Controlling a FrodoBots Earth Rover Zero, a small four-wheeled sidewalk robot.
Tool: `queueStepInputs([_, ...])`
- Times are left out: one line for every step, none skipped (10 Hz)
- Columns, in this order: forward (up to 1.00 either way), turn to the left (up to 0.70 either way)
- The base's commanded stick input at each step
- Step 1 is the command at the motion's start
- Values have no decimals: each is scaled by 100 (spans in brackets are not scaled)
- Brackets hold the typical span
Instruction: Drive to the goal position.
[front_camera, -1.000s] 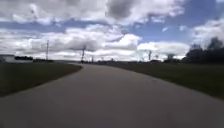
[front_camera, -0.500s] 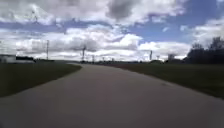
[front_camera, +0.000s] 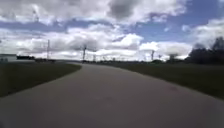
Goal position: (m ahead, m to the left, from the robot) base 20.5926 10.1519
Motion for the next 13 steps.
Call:
queueStepInputs([100, 0])
queueStepInputs([100, 0])
queueStepInputs([100, 0])
queueStepInputs([100, 0])
queueStepInputs([100, 0])
queueStepInputs([100, 0])
queueStepInputs([100, 0])
queueStepInputs([100, 0])
queueStepInputs([100, 0])
queueStepInputs([100, 0])
queueStepInputs([100, 0])
queueStepInputs([100, 0])
queueStepInputs([100, 0])
